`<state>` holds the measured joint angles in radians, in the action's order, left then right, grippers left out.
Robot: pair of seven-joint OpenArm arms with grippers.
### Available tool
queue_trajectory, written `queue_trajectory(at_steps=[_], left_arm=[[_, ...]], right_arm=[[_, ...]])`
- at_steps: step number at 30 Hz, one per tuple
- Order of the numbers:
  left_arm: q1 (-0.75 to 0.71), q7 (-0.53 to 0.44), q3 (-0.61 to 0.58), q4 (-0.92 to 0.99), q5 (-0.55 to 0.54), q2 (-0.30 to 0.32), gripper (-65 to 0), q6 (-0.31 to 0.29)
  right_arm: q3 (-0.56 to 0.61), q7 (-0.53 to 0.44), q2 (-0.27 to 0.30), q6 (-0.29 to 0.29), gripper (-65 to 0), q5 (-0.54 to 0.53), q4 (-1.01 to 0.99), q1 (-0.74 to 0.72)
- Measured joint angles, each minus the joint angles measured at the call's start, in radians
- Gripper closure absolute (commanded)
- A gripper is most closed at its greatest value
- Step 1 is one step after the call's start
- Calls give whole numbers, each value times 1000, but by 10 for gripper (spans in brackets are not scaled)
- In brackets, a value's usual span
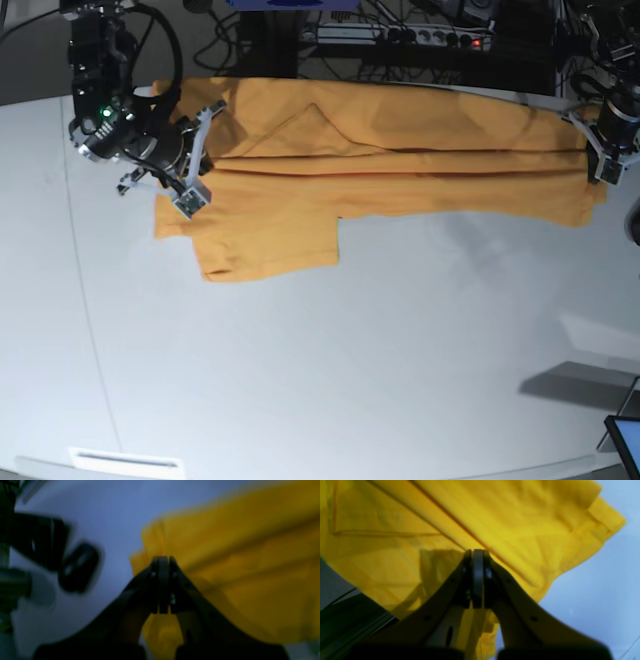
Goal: Fold the T-shirt properly
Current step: 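Raise the right gripper and reposition it over the folded strip's end, then grasp both strip ends and drag the orange strip toward the right gripper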
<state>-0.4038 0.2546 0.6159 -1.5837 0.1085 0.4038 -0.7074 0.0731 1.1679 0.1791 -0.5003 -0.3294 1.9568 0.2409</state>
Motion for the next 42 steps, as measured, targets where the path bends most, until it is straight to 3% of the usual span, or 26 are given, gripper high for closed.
queue_trajectory(at_steps=[5, 12, 23, 28, 36, 42], left_arm=[[10, -10, -5, 95, 120, -33, 0, -2], [16, -15, -2, 131, 116, -29, 0, -1], [37, -41, -5, 183, 104, -23, 0, 5], [39, -37, -66, 192, 113, -7, 0, 38], [66, -42, -138, 184, 132, -19, 0, 71], [95, -73, -165, 167, 283, -82, 0, 124]], right_arm=[[1, -6, 0, 0, -4, 0, -3, -5], [1, -16, 2, -1, -4, 3, -98, -7], [-5, -271, 7, -17, -4, -85, -281, -35], [-6, -347, 41, -50, -4, -155, -367, -63], [-3, -362, 87, -68, -4, -183, -431, -119], [-72, -368, 118, -72, -4, -188, -497, -170]])
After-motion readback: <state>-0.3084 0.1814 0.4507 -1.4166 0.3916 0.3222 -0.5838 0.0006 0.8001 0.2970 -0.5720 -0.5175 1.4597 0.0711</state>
